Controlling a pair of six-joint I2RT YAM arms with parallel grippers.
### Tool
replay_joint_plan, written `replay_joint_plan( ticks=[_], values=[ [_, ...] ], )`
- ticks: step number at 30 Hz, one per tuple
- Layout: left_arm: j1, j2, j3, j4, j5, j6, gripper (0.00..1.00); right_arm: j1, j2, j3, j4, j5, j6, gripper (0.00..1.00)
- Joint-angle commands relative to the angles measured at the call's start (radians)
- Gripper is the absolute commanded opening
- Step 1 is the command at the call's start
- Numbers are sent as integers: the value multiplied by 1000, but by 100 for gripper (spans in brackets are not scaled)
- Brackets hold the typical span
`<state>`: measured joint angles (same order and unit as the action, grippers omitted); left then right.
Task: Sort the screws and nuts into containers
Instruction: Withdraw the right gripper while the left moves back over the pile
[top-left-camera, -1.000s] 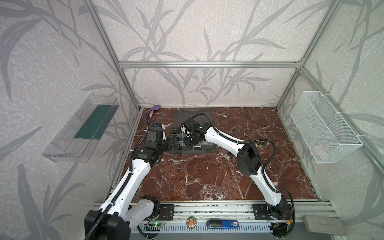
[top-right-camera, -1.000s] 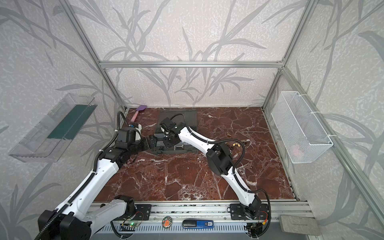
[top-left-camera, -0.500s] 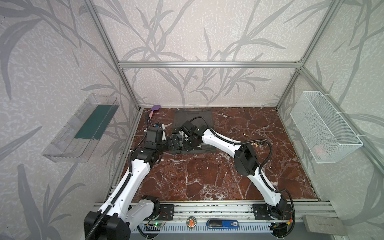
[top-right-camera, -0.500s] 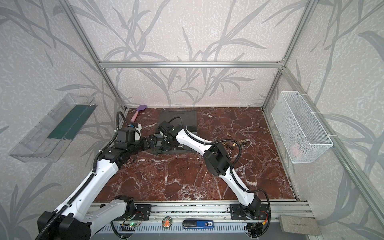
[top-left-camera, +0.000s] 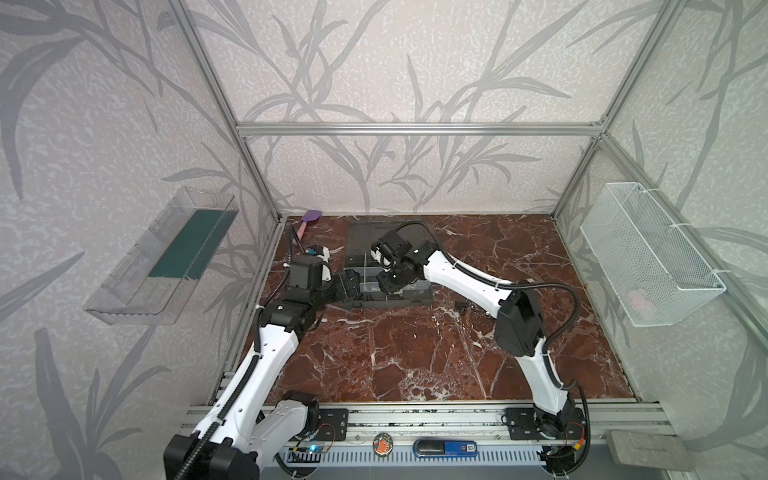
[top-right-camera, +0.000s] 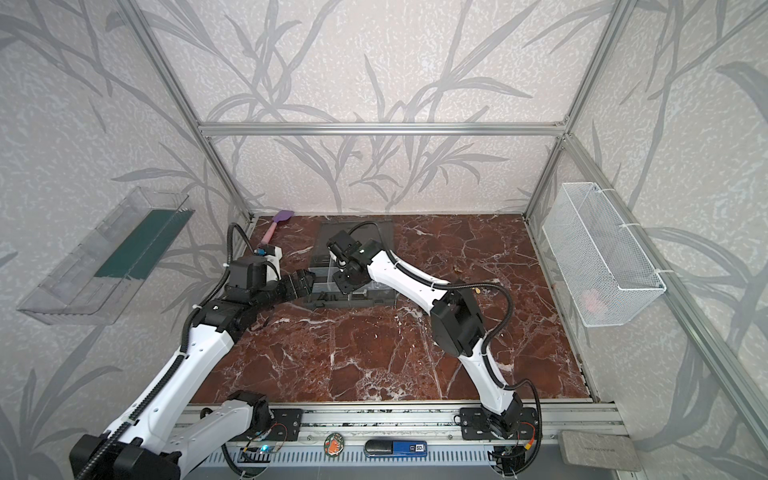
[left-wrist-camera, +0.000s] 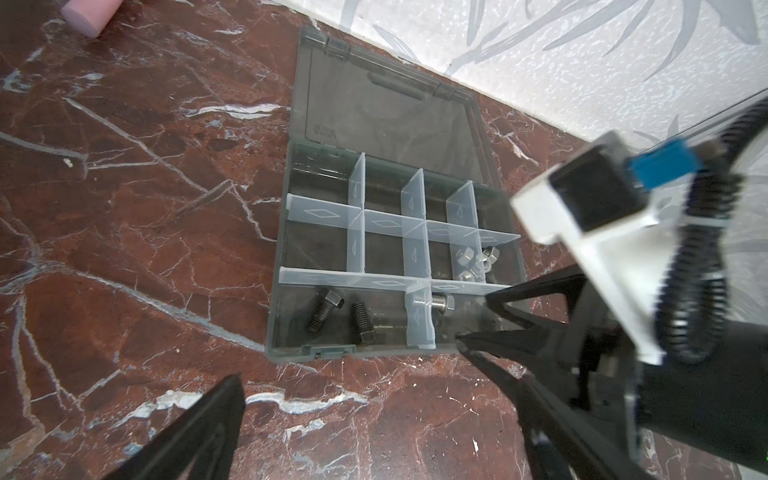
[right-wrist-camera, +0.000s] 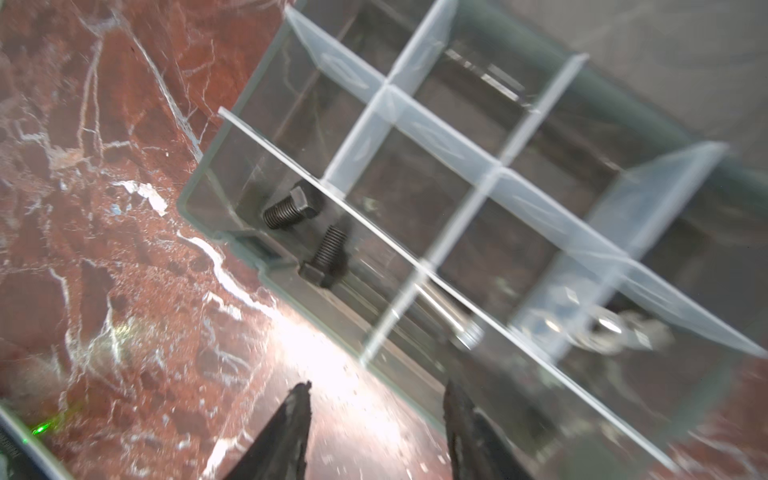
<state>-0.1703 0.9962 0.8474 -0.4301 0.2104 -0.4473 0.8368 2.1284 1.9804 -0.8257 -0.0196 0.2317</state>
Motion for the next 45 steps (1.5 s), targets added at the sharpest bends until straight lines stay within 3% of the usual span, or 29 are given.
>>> replay_joint_plan(
  ticks=[1,8,17,30,45],
  values=[
    [-18,19,-9,38,58,1,99,-48,-134,-141,71,30,0,58],
    [-138,115,77,-3,31,15,99,-165,-380,-499,231,38,36,75],
    [-305,333,280,-55,-5,63,99,-318,-593,-745,269,22,44,99],
    [-480,728,630,-143,-38,101,99,-488,-855,-1055,389,-7,110,99],
    [-556,979,761,-163,-93,140,99,-584,-959,-1233,509,-20,120,99]
  ],
)
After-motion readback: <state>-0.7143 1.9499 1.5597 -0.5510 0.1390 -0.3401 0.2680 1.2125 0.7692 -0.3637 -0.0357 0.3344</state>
